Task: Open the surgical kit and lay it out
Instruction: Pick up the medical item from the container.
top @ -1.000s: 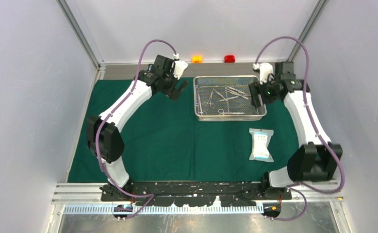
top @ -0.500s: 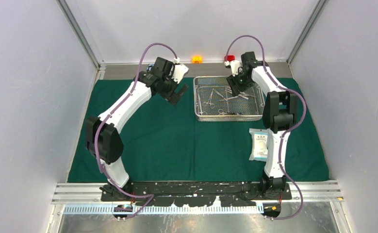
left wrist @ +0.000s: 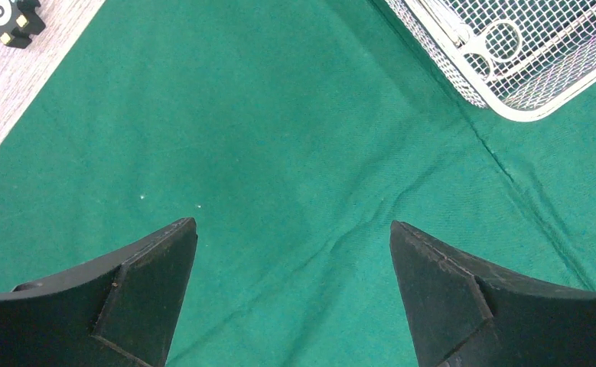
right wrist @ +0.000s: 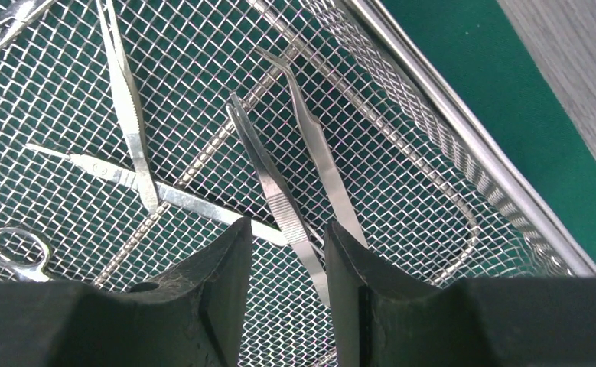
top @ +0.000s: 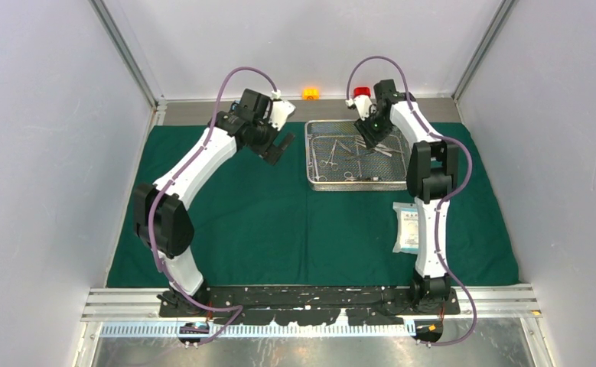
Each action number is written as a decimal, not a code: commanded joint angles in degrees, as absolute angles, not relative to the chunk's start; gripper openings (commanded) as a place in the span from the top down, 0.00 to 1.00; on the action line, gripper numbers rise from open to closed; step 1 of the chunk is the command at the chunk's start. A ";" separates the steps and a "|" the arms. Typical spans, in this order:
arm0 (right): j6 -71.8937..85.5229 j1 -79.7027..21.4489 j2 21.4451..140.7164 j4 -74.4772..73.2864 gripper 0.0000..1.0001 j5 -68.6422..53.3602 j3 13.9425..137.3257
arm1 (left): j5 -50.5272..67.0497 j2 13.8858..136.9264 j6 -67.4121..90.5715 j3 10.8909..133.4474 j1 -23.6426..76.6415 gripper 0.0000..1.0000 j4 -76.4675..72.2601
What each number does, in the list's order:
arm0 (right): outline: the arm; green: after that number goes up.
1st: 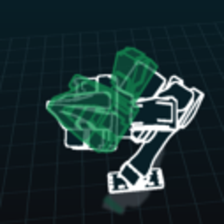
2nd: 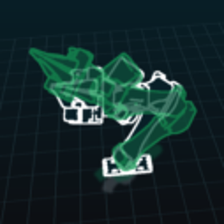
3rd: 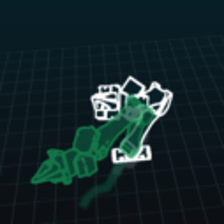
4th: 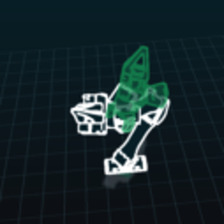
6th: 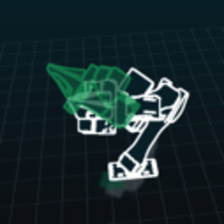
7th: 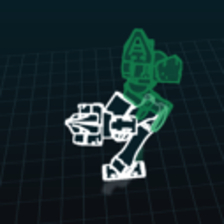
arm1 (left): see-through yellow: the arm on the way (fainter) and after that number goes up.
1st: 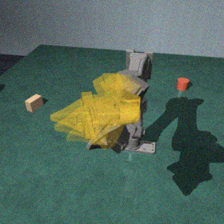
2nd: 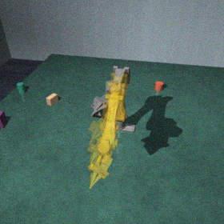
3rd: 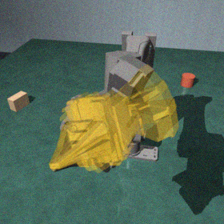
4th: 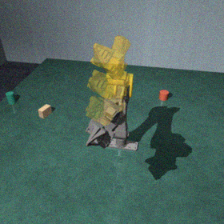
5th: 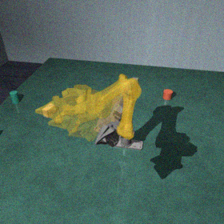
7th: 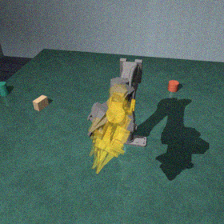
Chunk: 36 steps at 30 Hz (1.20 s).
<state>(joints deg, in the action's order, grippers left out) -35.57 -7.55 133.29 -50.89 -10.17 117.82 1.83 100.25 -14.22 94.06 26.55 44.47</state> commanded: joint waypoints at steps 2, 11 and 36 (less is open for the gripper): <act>-38.67 -7.86 135.81 -53.74 0.56 -10.10 123.12 | 3.25 99.52 -15.52 96.77 26.28 0.00 44.81; -40.34 -7.85 139.18 -56.37 0.62 -10.97 126.07 | 2.40 101.68 -16.29 99.00 26.28 0.00 45.30; -27.71 -7.82 126.37 -57.66 0.96 -19.41 124.74 | 2.51 103.67 -12.19 99.60 26.10 0.00 42.30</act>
<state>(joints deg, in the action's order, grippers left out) -31.94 -7.55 133.84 -57.54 -14.74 124.11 1.37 103.28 -14.83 97.38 26.48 44.40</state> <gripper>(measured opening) 0.186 0.996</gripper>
